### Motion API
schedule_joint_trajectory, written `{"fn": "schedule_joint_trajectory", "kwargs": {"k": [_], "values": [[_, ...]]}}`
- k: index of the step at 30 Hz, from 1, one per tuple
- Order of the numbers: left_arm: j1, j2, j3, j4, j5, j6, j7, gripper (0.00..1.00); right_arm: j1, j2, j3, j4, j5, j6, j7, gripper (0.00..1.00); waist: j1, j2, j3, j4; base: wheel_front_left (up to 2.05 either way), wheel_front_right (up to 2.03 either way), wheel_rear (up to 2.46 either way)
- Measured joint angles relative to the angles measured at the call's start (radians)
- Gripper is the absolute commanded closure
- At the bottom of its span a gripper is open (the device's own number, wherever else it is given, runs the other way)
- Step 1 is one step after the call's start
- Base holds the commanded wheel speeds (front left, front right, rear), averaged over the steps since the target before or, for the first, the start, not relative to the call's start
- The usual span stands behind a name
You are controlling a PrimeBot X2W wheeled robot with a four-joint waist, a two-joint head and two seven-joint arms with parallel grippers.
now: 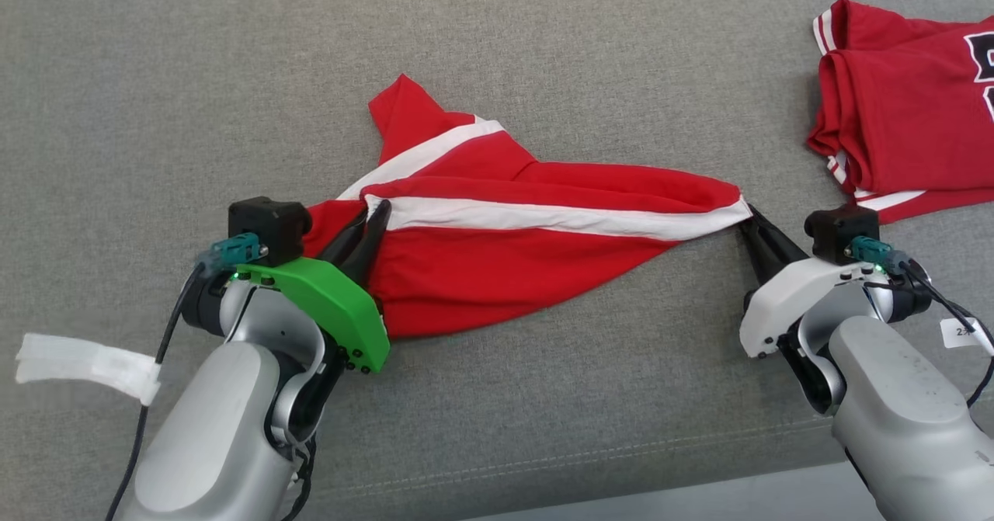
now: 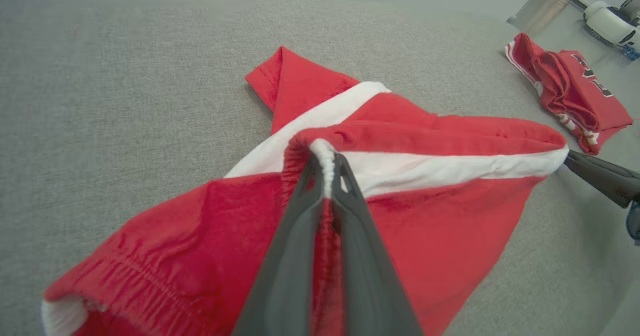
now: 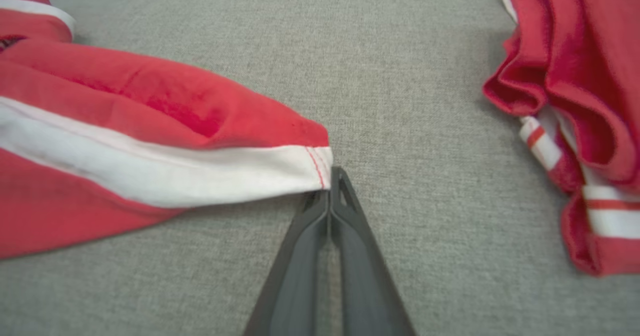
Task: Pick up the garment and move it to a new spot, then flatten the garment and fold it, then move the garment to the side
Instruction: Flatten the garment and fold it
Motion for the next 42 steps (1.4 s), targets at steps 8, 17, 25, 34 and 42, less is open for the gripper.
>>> {"fn": "schedule_joint_trajectory", "kwargs": {"k": [8, 17, 25, 34, 42], "values": [[0.074, 0.051, 0.024, -0.202, 0.022, 0.049, -0.025, 1.00, 0.063, -0.026, -0.060, -0.102, 0.025, 0.000, -0.040, 1.00, 0.0000, 0.0000, -0.037, 0.004, 0.00, 0.00, 0.00], [0.137, 0.108, 0.083, -0.431, 0.049, 0.121, -0.047, 1.00, 0.209, -0.010, -0.254, -0.450, -0.039, 0.001, -0.041, 1.00, 0.0000, 0.0000, -0.112, 0.024, 0.00, 0.00, 0.00], [0.098, 0.156, 0.134, -0.540, 0.082, 0.146, -0.049, 1.00, 0.234, 0.010, -0.327, -0.790, -0.095, 0.000, 0.091, 1.00, 0.0000, 0.0000, -0.168, 0.030, 0.00, 0.00, 0.00], [-0.062, 0.182, 0.152, -0.503, 0.023, 0.089, 0.021, 1.00, 0.093, -0.025, -0.310, -0.891, -0.134, 0.000, 0.212, 1.00, 0.0000, 0.0000, -0.206, 0.029, 0.00, 0.00, 0.00], [-0.316, 0.131, 0.159, -0.171, -0.074, -0.001, 0.031, 1.00, -0.184, -0.043, -0.219, -0.582, -0.097, 0.000, 0.218, 1.00, 0.0000, -0.0001, -0.157, 0.023, 0.00, 0.00, 0.00]]}}
